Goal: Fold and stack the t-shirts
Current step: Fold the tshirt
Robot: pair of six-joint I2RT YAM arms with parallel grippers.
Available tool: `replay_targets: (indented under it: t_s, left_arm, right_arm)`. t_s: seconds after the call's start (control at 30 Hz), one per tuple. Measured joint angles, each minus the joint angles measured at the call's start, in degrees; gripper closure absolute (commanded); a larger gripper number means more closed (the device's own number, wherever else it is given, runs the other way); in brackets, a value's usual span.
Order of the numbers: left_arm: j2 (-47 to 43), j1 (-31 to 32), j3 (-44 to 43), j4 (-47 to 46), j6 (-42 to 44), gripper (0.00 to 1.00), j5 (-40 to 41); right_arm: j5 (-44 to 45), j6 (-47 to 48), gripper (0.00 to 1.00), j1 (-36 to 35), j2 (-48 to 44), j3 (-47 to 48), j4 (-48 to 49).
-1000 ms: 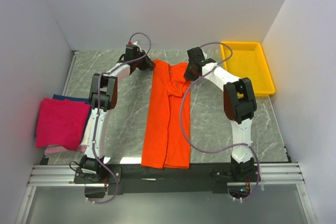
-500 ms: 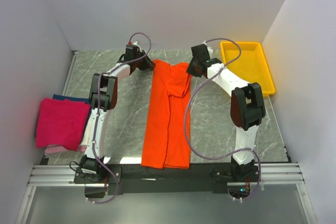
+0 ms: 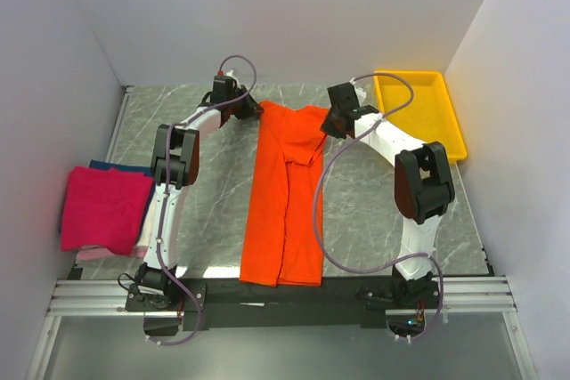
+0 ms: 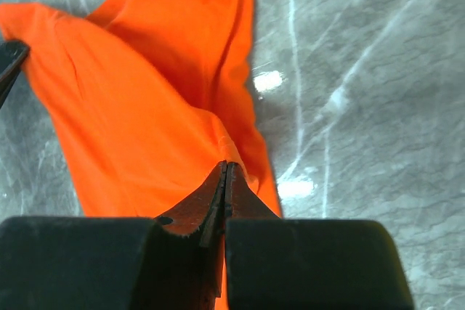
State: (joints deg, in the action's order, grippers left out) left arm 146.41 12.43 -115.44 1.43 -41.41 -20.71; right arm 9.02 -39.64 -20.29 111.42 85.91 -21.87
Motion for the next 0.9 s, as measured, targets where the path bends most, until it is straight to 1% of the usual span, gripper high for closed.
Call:
replay_targets:
  t_s: [0.3, 0.4, 0.5, 0.53, 0.57, 0.63, 0.73, 0.8, 0.83, 0.9]
  left_arm:
    - [0.0, 0.0, 0.0, -0.1, 0.0, 0.74, 0.0]
    - [0.0, 0.0, 0.0, -0.2, 0.1, 0.71, -0.1]
    - [0.0, 0.0, 0.0, -0.5, 0.2, 0.64, -0.5]
    - [0.0, 0.0, 0.0, -0.7, 0.2, 0.6, -0.5]
    - [0.0, 0.0, 0.0, -0.9, 0.2, 0.58, -0.6]
    - [0.0, 0.0, 0.0, -1.4, 0.2, 0.53, -1.0]
    - [0.0, 0.0, 0.0, -2.1, 0.2, 0.47, -1.4]
    - [0.0, -0.1, 0.0, -2.5, 0.2, 0.46, -1.7]
    - [-0.2, -0.2, 0.0, -2.5, 0.2, 0.43, -1.7]
    - [-0.6, -0.7, 0.4, -2.5, 0.0, 0.42, -1.9]
  right_arm:
    - [0.0, -0.1, 1.0, 2.4, 0.1, -0.2, 0.2]
    - [-0.2, -0.2, 1.0, 2.7, 0.8, -0.2, 0.4]
    - [-0.5, -0.3, 0.77, 2.9, 2.3, 0.2, 0.4]
    - [-0.7, -0.2, 0.62, 3.0, 2.9, 0.3, 0.5]
    - [-0.7, -0.3, 0.57, 3.0, 3.3, 0.3, 0.4]
    - [-1.1, 0.2, 0.49, 3.0, 3.8, 0.3, -0.2]
    - [-1.1, 0.6, 0.49, 3.1, 3.8, 1.5, -1.4]
    - [-1.1, 0.7, 0.49, 3.1, 3.8, 2.4, -1.7]
    - [-1.1, 0.8, 0.49, 3.1, 3.8, 2.7, -1.7]
    - [-1.2, 0.9, 0.5, 3.1, 3.4, 2.8, -1.9]
